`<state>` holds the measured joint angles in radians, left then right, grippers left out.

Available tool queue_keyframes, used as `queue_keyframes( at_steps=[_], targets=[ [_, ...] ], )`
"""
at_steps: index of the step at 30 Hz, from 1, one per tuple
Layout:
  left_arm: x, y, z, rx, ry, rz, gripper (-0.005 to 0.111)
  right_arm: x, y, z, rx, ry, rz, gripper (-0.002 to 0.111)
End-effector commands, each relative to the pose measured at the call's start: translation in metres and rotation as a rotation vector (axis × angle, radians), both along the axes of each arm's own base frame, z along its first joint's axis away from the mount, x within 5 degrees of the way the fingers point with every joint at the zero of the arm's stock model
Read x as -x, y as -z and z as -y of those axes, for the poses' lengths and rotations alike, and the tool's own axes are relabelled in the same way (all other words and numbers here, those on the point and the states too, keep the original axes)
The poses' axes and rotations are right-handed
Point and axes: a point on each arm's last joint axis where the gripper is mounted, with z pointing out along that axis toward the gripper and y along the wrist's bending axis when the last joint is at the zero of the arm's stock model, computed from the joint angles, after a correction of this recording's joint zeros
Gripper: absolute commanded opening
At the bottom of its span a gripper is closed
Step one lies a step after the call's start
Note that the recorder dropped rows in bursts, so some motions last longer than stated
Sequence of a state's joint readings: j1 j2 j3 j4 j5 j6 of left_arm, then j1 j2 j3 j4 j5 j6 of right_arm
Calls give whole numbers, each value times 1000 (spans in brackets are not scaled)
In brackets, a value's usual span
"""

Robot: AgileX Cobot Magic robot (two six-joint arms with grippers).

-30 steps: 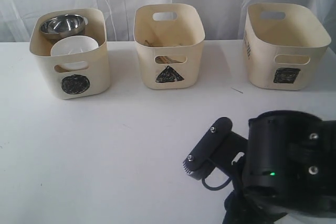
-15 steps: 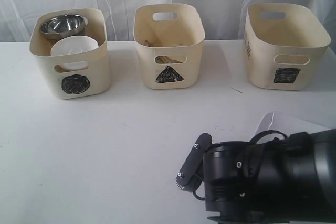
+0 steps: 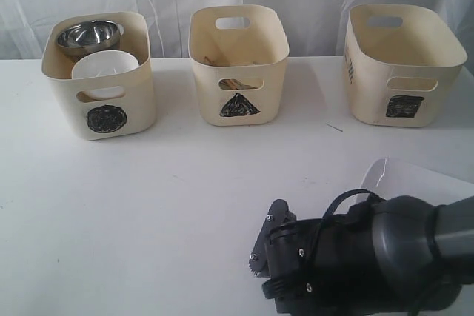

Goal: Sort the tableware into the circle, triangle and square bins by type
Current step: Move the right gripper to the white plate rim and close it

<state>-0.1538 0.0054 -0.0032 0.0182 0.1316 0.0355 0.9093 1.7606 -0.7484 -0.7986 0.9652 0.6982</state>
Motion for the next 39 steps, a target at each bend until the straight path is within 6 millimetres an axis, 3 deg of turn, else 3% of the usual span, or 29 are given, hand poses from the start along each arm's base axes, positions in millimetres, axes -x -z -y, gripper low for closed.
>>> queue_keyframes(
  at_steps=[1, 10, 12, 14, 15, 19, 25, 30, 39],
  targets=[
    [0, 1, 0, 2, -2, -2, 0, -8, 6, 7, 16, 19, 5, 53],
    [0, 1, 0, 2, -2, -2, 0, -13, 24, 8, 16, 36, -9, 51],
    [0, 1, 0, 2, -2, -2, 0, -14, 27, 8, 1, 42, -9, 45],
    [0, 1, 0, 2, -2, -2, 0, -15, 27, 7, -27, 71, 17, 31],
    [0, 1, 0, 2, -2, -2, 0, -15, 27, 5, -48, 80, 24, 18],
    [0, 1, 0, 2, -2, -2, 0, -15, 29, 3, -84, 81, 26, 0],
    [0, 1, 0, 2, -2, -2, 0, -15, 25, 0, -129, 94, 39, 0],
    [0, 1, 0, 2, -2, -2, 0, -14, -4, 0, -240, 132, 116, 0],
    [0, 1, 0, 2, -2, -2, 0, 14, -91, 0, -567, 112, 295, 0]
  ],
)
